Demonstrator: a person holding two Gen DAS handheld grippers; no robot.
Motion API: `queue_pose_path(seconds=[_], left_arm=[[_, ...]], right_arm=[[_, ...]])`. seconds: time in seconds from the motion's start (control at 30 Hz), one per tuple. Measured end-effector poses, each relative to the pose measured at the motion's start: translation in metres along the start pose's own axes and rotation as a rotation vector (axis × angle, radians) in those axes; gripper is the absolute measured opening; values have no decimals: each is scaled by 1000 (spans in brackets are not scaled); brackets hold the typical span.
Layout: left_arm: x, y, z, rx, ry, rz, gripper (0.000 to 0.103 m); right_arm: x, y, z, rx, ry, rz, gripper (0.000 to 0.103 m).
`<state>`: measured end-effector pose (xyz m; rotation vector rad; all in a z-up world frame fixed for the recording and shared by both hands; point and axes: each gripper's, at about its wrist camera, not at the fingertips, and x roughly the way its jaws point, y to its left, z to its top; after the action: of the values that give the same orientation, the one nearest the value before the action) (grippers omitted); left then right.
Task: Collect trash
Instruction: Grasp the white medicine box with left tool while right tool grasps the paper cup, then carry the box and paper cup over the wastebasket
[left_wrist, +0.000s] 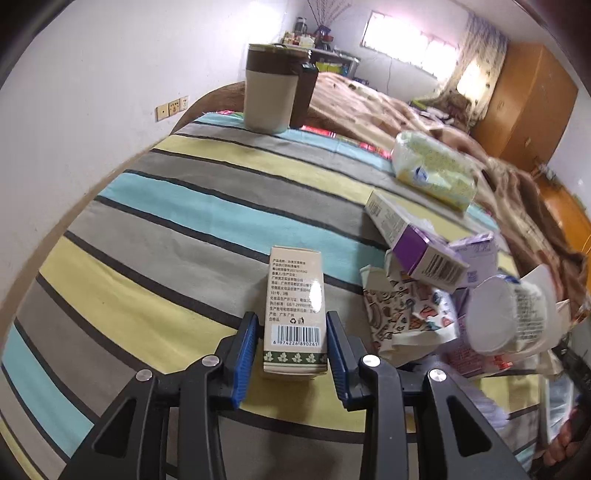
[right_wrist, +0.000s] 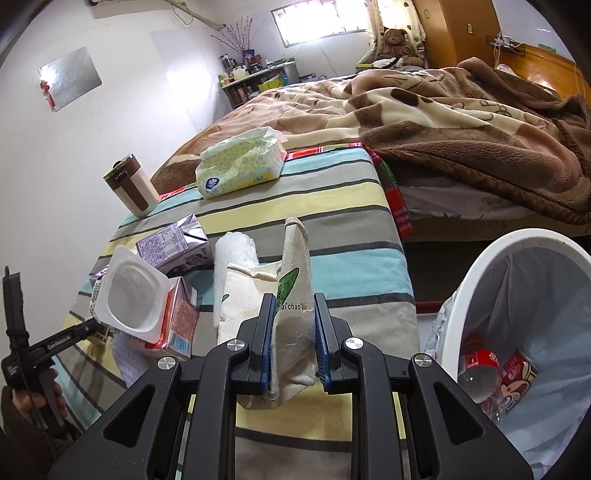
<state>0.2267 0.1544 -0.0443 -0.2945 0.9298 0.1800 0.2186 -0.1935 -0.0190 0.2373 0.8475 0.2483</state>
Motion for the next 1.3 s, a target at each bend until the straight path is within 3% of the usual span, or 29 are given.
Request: queue_pose_path(seconds=[0.17,0.27,0.53,0.77,1.07,1.3], left_arm=[[7,-6,2,33,-1,53,37],[4,-10,0,54,-10,50,31],[-23,-11,-7,20,-41,-40,31],[-69,-38,-13,69,-116,-132,31],[-111,-103,-30,200,-159,-259,31],[-124,-155,-51,292,-148,-342,31]], right_arm=[[-1,1,-1,-2,-1,0,20],[-3,0,-2,-3,-4,0,20],[-18,-2,-4,-2,-36,3,20],[-45,-7,-5,9,-90,-6,20],[-82,-24,-10,31,-156,-30,20],[-105,-46,-15,64,-189,-72,20]])
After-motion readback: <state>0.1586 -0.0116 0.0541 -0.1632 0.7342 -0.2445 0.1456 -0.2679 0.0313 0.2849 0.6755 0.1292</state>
